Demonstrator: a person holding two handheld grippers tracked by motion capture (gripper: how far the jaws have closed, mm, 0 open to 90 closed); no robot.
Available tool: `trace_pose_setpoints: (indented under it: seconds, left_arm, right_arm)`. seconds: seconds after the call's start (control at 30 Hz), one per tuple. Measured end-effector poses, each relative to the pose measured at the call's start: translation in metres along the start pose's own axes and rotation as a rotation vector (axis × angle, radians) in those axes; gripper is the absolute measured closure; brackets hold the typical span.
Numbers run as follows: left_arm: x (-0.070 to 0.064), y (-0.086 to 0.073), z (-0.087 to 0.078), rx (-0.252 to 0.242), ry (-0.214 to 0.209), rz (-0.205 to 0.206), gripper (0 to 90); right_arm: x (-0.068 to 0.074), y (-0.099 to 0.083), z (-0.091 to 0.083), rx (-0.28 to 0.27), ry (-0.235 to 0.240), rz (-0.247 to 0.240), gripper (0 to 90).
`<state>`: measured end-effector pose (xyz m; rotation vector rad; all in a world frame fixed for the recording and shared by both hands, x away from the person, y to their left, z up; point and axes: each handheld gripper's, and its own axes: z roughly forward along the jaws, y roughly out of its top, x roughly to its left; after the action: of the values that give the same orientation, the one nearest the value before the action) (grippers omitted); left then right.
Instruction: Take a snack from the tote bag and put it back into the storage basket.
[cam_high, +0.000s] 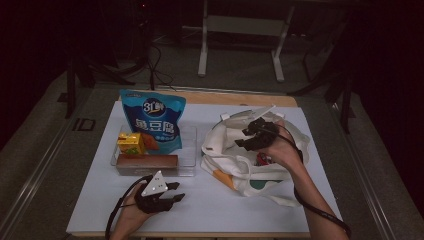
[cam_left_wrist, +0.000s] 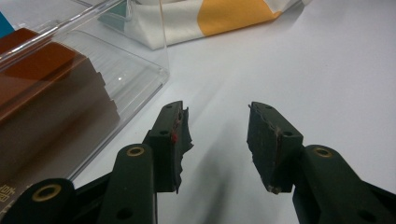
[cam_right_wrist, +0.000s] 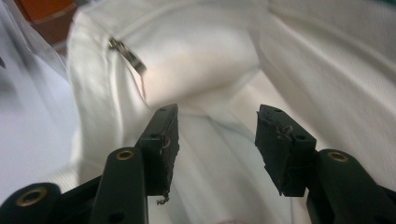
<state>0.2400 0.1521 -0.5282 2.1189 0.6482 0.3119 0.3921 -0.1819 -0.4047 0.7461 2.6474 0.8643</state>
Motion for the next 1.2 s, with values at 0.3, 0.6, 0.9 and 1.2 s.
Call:
trace_pose_setpoints:
  seconds: [0.3, 0.6, 0.9, 1.2]
  left_arm:
    - [0.000, 0.000, 0.001, 0.000, -0.002, -0.002, 56.4]
    - [0.000, 0.000, 0.001, 0.002, -0.005, 0.001, 56.4]
    - [0.000, 0.000, 0.001, 0.002, -0.006, -0.001, 56.3]
    - [0.000, 0.000, 0.001, 0.004, -0.006, 0.000, 56.3]
  right_arm:
    - [-0.013, -0.020, -0.004, 0.043, -0.011, 0.032, 45.3]
    - [-0.020, -0.038, -0.006, 0.111, -0.029, 0.039, 42.5]
    - [-0.025, -0.051, -0.008, 0.167, -0.038, 0.023, 38.4]
    - [-0.026, -0.060, -0.009, 0.237, -0.008, 0.000, 31.2]
